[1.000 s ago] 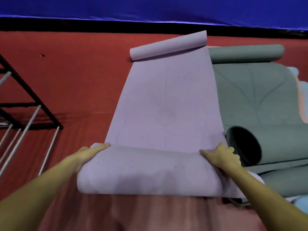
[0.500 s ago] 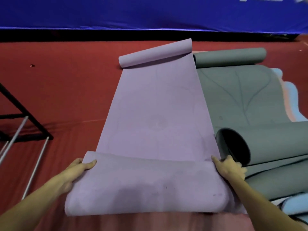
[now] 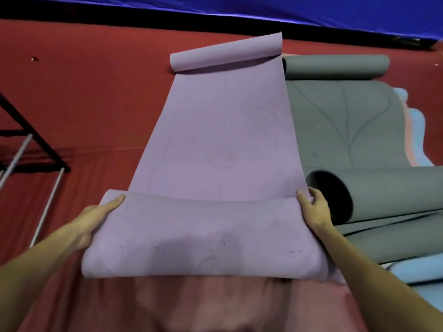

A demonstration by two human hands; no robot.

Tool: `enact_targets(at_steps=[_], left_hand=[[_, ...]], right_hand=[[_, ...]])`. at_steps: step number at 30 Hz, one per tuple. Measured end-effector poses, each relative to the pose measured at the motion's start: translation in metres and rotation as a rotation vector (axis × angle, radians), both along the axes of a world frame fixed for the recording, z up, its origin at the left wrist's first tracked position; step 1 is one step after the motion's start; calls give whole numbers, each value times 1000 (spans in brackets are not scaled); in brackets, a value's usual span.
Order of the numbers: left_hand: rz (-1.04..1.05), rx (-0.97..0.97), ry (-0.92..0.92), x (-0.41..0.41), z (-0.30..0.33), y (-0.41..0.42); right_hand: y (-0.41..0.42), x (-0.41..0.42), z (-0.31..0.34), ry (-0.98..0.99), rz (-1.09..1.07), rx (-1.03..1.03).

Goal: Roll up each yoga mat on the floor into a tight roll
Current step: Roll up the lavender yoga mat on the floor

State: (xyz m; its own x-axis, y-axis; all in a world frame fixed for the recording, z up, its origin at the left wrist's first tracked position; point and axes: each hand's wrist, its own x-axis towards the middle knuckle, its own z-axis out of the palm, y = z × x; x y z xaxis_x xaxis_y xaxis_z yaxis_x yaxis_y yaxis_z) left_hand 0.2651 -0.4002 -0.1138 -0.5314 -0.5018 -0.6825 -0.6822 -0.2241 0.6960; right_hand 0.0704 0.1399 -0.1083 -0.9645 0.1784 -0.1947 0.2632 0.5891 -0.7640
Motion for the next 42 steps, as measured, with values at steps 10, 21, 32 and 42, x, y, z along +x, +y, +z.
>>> enact_targets(at_steps=[10,21,32,42], left_hand=[[359,-220,103,79,11,1],[-150,-742,-261,108,12,-10],[-1201,-912,-177,14,148,36],[-1395,-920,-456,59,107,120]], right_hand=[[-91,-1,-25,-1,156,-122],[-104,-16,16,-211,414,581],[-231,8,197,-26,1121,715],[-167,141,86,-68,1135,896]])
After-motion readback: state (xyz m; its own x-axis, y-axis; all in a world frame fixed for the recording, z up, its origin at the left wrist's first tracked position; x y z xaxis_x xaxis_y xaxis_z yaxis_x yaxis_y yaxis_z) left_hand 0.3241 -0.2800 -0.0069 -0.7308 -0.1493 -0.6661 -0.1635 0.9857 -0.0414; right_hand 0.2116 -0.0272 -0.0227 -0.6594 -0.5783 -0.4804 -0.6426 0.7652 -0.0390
